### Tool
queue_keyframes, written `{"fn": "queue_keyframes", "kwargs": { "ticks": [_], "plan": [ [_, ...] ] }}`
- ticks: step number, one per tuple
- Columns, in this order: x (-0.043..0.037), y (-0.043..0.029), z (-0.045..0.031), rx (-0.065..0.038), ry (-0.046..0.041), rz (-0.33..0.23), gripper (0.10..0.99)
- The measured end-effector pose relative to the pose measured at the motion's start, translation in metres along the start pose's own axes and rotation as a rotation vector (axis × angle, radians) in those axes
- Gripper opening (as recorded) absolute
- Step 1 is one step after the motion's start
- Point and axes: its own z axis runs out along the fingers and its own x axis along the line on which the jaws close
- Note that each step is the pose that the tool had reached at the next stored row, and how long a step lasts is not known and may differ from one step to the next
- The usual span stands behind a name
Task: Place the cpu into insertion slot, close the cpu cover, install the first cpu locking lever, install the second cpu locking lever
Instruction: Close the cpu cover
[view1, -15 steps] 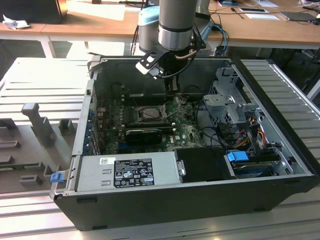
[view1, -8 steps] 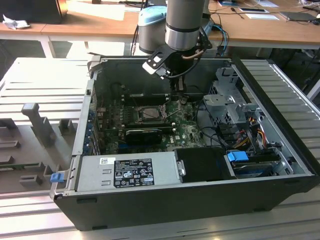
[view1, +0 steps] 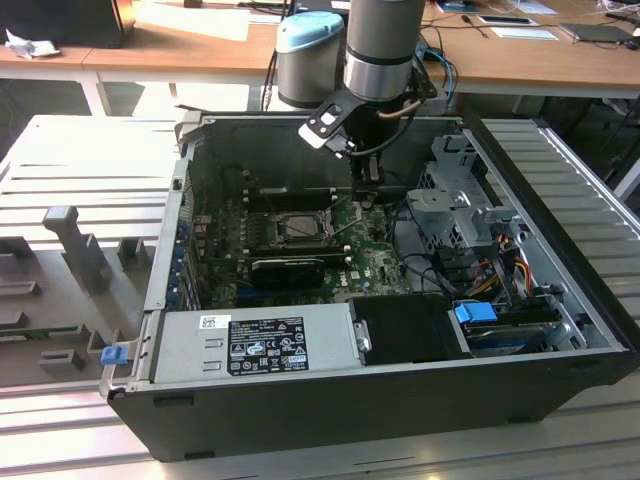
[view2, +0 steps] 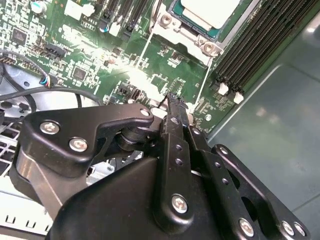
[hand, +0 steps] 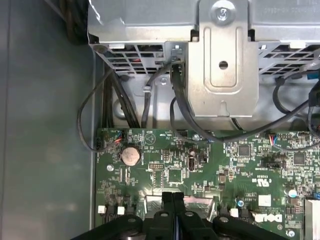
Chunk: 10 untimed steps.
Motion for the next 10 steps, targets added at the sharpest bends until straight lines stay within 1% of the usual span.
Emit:
{"fn": "queue_keyframes", "kwargs": {
  "ticks": [2,4,7,10],
  "plan": [
    [0.0,0.0019,0.0001,0.0,0.0,0.0,0.106],
    [-0.0001,0.0068,0.0003,0.0,0.0001,0.0,0.106],
    [-0.0002,0.0087,0.0007,0.0,-0.0004,0.0,0.106],
    [-0.0002,0.0135,0.0012,0.0,-0.0001,0.0,0.106]
  ]
}}
